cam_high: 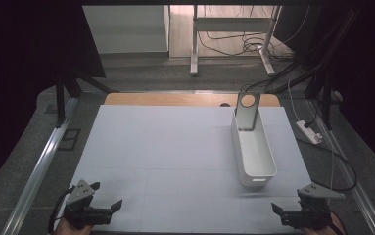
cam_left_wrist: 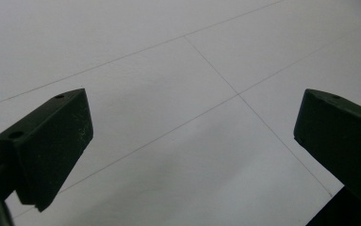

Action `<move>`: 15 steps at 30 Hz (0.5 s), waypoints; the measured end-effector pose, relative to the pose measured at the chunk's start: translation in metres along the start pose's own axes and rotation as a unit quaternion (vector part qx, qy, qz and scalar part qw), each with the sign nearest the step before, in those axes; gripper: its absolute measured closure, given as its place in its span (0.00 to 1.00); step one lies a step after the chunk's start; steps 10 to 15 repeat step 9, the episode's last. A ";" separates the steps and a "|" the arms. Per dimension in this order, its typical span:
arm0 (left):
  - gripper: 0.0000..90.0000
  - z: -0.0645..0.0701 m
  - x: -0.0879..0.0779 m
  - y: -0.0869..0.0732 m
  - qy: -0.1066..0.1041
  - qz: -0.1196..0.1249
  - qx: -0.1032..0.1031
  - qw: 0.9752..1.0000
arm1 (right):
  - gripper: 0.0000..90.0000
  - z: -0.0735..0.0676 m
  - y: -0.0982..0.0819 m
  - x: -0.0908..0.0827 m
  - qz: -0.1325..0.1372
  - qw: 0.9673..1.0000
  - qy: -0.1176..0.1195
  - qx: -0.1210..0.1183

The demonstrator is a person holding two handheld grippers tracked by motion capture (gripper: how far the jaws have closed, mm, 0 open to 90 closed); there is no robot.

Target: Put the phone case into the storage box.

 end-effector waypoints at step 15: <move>0.00 0.000 0.000 0.001 -0.001 0.002 -0.002 1.000 | 0.00 0.000 -0.001 0.004 -0.017 1.000 -0.008 -0.005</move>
Point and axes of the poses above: each handheld gripper's, and its own axes: x roughly forward along the jaws, y roughly out of its top, z roughly to its right, the point moved 4 cm from there along x, roughly forward along the jaws, and after that the axes turned 6 degrees about x, right-handed, at the moved point
